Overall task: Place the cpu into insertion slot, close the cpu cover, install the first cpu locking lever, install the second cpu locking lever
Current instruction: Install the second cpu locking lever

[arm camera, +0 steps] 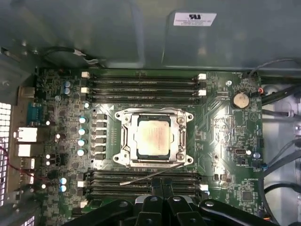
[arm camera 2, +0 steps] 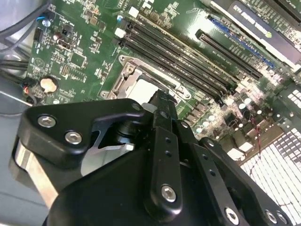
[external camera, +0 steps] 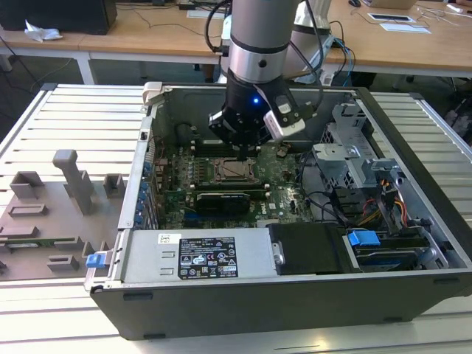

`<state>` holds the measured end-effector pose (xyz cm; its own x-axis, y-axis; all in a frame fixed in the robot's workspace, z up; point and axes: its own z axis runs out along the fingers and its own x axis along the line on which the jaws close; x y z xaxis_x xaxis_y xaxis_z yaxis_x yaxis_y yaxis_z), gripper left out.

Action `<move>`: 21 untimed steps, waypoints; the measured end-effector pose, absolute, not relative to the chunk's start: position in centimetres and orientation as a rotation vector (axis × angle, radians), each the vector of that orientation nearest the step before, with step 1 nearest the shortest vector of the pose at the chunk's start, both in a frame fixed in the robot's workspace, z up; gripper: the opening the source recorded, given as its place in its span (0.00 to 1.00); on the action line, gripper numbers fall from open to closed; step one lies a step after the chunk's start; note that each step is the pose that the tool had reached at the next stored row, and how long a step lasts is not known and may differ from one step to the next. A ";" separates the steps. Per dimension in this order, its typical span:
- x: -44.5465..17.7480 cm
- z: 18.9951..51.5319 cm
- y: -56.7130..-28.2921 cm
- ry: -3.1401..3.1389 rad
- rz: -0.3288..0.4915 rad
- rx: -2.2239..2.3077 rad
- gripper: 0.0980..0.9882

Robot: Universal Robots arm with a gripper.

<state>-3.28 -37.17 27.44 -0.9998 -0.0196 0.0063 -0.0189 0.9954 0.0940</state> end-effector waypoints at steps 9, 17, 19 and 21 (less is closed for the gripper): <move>-3.3 24.7 -37.3 -3.131 -0.147 0.030 0.01; -3.3 22.9 -37.3 -3.131 -0.147 0.031 0.01; -3.3 22.5 -37.3 -3.131 -0.147 0.030 0.01; -3.3 22.0 -37.3 -3.131 -0.147 0.030 0.01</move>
